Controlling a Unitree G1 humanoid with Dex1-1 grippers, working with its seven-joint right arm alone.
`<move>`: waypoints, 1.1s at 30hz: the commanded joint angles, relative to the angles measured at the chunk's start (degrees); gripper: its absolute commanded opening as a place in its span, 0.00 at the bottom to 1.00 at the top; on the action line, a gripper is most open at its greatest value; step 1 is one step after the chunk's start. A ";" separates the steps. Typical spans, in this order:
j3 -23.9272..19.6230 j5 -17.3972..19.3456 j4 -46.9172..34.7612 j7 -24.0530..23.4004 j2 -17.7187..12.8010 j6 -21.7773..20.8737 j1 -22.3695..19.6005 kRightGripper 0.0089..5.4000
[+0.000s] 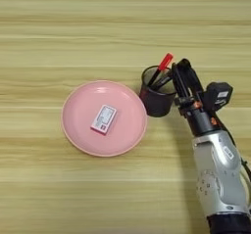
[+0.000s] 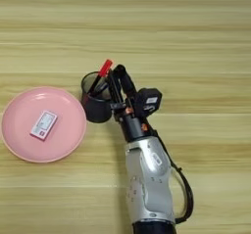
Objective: Move the objects on the table
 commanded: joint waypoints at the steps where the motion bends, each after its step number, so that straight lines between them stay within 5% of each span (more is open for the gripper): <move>1: -0.42 0.91 -4.36 -0.02 0.09 -1.95 -2.02 0.19; 33: -6.22 4.33 -11.67 -1.71 -1.58 -2.39 -1.71 0.19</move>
